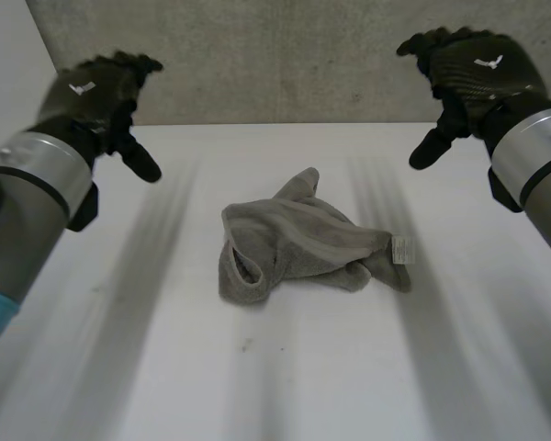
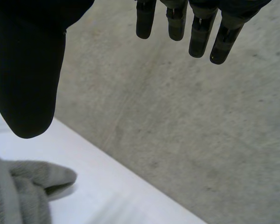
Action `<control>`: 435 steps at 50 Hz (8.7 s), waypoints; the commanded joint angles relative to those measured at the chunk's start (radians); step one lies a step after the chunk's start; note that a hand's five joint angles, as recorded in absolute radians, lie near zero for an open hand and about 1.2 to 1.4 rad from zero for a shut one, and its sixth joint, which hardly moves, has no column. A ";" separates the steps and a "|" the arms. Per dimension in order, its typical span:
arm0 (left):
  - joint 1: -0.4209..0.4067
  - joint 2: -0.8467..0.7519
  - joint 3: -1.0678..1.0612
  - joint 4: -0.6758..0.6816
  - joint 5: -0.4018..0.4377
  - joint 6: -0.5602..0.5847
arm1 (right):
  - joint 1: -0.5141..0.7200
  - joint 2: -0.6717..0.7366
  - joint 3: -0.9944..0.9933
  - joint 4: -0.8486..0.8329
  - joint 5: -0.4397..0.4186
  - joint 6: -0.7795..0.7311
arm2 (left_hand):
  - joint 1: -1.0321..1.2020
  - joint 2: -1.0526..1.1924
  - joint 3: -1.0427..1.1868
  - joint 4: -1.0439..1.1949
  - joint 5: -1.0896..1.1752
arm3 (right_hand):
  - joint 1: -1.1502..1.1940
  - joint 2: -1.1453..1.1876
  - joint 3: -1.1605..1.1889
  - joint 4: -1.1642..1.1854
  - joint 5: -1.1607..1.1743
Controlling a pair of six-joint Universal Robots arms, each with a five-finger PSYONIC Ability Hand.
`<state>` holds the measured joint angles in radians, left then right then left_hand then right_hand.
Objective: Fold the towel.
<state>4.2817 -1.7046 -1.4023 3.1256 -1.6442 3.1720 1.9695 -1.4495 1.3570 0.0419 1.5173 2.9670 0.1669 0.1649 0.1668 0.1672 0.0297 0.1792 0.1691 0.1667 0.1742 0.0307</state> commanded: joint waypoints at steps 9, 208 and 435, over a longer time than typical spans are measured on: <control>-0.007 -0.268 -0.036 0.011 0.145 -0.004 | 0.008 0.336 -0.171 0.090 -0.198 -0.002 | 0.152 0.154 0.152 0.152 0.115 | -0.005 0.005 0.008 0.000 -0.031; 0.001 -0.474 0.026 -0.005 0.636 0.514 | 0.137 0.313 0.117 0.128 -0.069 -0.332 | 0.355 0.357 0.355 0.355 0.318 | 1.217 1.227 1.230 1.222 1.191; 0.155 -0.233 -0.399 0.393 0.112 0.338 | -0.250 0.042 0.443 -0.197 -0.194 -0.206 | 1.229 1.231 1.229 1.229 1.192 | 1.217 1.227 1.230 1.222 1.191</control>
<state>4.4235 -2.0580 -1.7860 3.5305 -1.5271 3.5018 1.7174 -1.3677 1.8787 -0.1895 1.3157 2.7698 1.1496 1.1785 1.1732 1.1751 0.9830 1.3891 1.2143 1.2152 1.2172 1.0341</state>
